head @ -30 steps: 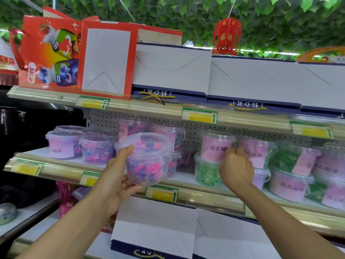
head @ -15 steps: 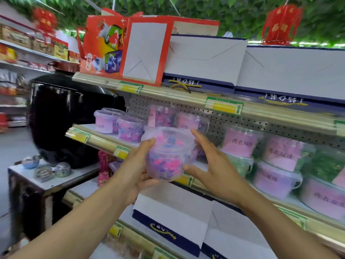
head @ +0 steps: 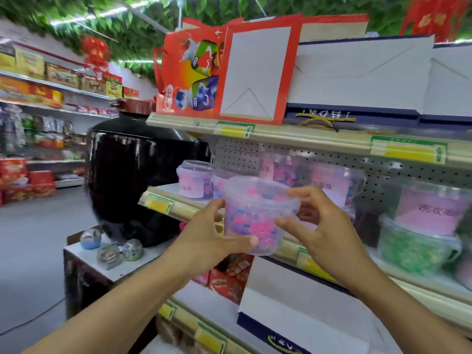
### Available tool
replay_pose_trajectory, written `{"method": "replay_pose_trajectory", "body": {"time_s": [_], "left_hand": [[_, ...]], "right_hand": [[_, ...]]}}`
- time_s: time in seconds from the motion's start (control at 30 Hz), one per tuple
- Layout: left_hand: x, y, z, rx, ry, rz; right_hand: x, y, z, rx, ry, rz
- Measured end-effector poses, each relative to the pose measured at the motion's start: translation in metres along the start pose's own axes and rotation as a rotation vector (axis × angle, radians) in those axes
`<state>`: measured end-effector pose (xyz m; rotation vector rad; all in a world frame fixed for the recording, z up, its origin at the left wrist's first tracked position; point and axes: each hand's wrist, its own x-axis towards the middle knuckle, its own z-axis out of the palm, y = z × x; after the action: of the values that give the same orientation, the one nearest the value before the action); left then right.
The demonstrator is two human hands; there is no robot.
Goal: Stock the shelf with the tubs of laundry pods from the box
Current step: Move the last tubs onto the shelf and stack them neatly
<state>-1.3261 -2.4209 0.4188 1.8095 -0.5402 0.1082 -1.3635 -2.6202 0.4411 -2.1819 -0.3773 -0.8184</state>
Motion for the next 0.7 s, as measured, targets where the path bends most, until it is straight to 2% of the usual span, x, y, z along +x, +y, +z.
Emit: {"method": "replay_pose_trajectory", "body": {"time_s": [0.07,0.13,0.3,0.57,0.7], "left_hand": [[0.022,-0.016,-0.02,0.191,0.068,0.086],[0.041,-0.027,-0.035,0.249,0.13,0.159],[0.088,-0.047,-0.067,0.164,0.115,0.31],[0.164,-0.046,-0.096,0.117,0.037,0.421],[0.19,-0.051,-0.095,0.163,0.006,0.449]], "right_hand": [[0.014,-0.006,0.024,-0.033,0.046,0.019],[0.029,-0.012,0.046,-0.081,0.108,0.041],[0.067,-0.024,0.086,-0.172,0.255,0.126],[0.137,-0.033,0.124,-0.331,0.516,0.202],[0.151,-0.026,0.133,-0.367,0.541,0.251]]}}
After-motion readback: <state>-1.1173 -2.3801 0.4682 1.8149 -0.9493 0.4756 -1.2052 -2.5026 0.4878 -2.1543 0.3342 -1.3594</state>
